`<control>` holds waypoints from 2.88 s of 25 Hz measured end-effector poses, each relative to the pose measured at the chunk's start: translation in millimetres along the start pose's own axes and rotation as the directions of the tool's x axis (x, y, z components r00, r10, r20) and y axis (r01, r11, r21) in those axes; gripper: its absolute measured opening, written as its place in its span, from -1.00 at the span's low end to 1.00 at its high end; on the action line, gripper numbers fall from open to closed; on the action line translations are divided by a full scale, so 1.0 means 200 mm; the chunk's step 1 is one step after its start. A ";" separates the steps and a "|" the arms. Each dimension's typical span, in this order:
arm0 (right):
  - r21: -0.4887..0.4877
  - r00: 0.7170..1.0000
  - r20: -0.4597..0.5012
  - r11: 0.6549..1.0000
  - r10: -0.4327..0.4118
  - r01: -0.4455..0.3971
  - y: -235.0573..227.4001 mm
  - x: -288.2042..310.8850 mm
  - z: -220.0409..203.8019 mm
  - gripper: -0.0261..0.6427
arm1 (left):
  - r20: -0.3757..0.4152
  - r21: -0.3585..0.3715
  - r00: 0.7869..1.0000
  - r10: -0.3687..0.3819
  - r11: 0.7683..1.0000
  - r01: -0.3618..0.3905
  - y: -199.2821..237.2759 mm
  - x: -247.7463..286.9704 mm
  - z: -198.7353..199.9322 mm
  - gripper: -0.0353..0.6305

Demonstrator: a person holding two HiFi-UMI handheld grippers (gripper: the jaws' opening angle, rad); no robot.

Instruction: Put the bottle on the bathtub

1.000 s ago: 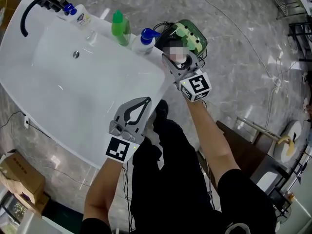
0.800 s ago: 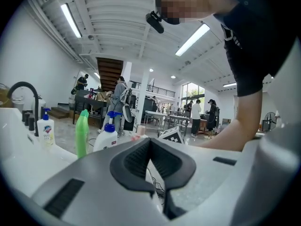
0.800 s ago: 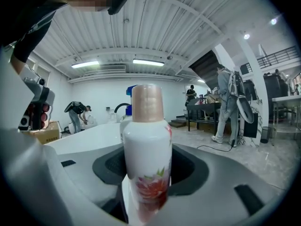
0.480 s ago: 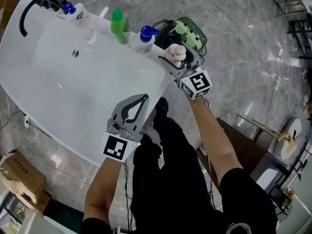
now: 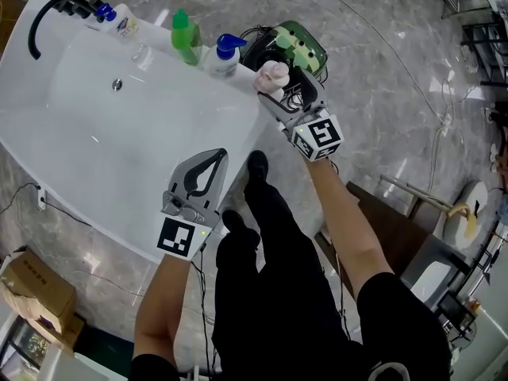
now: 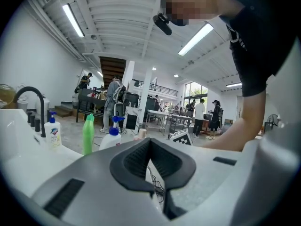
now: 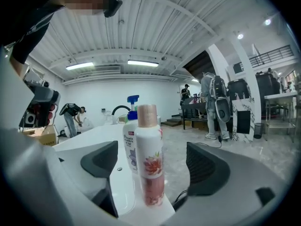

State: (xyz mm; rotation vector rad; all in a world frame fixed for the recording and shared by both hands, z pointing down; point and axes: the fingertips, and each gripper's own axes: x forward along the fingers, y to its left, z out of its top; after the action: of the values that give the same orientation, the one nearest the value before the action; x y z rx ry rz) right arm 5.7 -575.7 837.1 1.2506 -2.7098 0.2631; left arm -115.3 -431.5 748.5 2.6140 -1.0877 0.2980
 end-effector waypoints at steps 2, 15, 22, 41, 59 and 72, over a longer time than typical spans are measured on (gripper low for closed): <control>0.000 1.000 -0.013 1.000 -0.011 0.011 0.01 -0.07 0.02 0.39 | 0.002 0.004 1.000 0.000 1.000 0.000 -0.02 -0.04 0.03 -0.87; -0.054 0.995 0.096 0.998 -0.028 0.034 0.61 -1.02 1.21 -0.51 | 0.135 0.085 0.990 0.052 0.994 -0.063 -0.47 -0.87 0.86 -0.87; -0.114 0.974 0.224 0.992 -0.022 0.049 1.06 -1.54 1.84 -0.87 | 0.231 0.121 0.971 0.066 0.988 -0.096 -0.82 -1.34 1.24 -0.87; -0.076 0.951 0.290 0.987 -0.111 0.139 1.36 -2.21 2.13 -0.89 | 0.332 0.104 0.906 0.262 0.945 -0.311 -1.10 -1.77 1.54 -0.87; -0.067 0.913 0.278 0.942 -0.298 0.328 1.00 -2.77 2.11 -0.89 | 0.359 0.088 0.812 0.460 0.849 -0.520 -1.08 -2.11 1.54 -0.87; -0.060 0.924 0.289 0.958 -0.251 0.279 0.97 -2.74 2.12 -0.89 | 0.359 0.130 0.816 0.453 0.842 -0.524 -1.19 -2.04 1.56 -0.87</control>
State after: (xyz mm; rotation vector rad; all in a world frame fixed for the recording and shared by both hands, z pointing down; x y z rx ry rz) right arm 185.0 -141.1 292.7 1.7169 -2.6842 -0.0881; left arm -203.4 -112.2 289.4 2.5796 -1.9594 0.1096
